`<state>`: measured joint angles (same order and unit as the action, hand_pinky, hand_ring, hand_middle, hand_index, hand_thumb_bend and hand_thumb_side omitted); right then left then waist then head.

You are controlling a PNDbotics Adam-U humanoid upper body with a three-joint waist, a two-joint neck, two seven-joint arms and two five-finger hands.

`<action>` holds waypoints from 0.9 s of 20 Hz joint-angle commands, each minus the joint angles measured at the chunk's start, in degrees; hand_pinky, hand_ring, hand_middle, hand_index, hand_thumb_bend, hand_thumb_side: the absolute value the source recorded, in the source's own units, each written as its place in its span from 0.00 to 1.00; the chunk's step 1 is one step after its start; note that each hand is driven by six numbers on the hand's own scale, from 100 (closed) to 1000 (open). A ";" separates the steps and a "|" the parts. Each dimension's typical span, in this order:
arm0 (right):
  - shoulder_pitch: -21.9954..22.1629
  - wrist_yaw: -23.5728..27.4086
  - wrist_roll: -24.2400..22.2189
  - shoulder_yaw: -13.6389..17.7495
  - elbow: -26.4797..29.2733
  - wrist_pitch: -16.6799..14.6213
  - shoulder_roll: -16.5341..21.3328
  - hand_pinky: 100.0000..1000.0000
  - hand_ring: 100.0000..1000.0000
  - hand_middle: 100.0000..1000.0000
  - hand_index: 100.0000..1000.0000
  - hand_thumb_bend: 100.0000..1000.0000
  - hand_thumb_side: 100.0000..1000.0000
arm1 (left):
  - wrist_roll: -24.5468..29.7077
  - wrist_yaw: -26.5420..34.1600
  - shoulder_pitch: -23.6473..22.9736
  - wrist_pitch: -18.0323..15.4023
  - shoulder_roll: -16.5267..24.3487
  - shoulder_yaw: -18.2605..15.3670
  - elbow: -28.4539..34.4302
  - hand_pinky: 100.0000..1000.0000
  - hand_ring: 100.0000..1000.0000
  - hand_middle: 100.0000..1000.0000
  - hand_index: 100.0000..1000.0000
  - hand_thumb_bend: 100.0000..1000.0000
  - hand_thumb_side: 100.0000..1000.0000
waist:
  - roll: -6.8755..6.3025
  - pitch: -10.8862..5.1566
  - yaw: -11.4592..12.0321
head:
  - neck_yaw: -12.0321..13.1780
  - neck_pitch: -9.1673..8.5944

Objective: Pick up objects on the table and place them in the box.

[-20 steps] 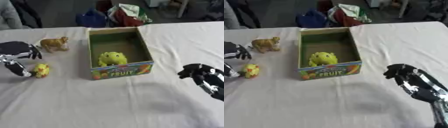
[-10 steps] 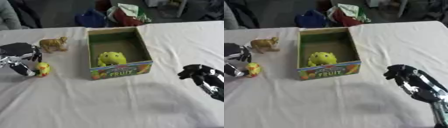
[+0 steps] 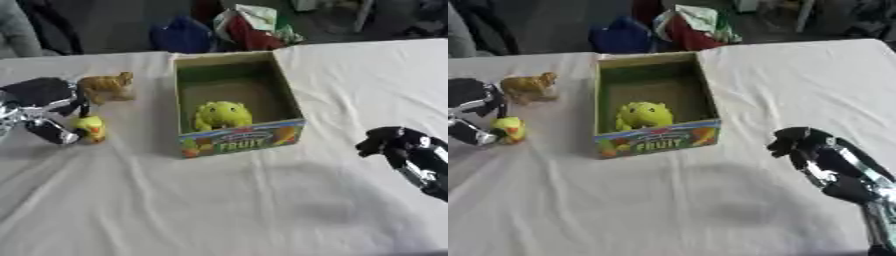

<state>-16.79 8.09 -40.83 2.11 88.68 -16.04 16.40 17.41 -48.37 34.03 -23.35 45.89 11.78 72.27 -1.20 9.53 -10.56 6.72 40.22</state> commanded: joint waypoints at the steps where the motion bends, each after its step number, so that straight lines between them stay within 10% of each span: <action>1: -0.51 -0.30 -0.05 0.30 0.52 0.07 1.01 0.71 0.74 0.62 0.81 0.00 0.43 | 0.40 3.26 2.59 0.39 2.62 -1.10 4.50 0.53 0.33 0.20 0.37 0.14 0.02 | -0.11 -1.17 0.05 | -0.14 0.17; 7: -0.50 -0.14 -0.25 0.10 0.44 0.08 0.96 0.71 0.74 0.62 0.81 0.00 0.44 | 1.50 7.49 8.85 2.99 -0.47 -0.49 6.06 0.53 0.33 0.20 0.38 0.15 0.02 | -0.09 -1.58 -0.32 | 0.16 -0.01; 18: -0.84 0.40 -1.24 -0.76 0.39 0.42 0.13 0.71 0.74 0.62 0.80 0.00 0.44 | -0.90 -2.09 19.11 1.74 -13.54 3.30 -4.19 0.53 0.34 0.22 0.40 0.17 0.04 | 0.07 -2.06 -2.44 | 1.63 -0.15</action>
<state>-16.70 8.15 -41.82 1.35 88.65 -15.58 16.20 17.24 -49.23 51.49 -21.36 32.73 15.20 68.57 -1.30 8.44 -13.00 8.09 40.22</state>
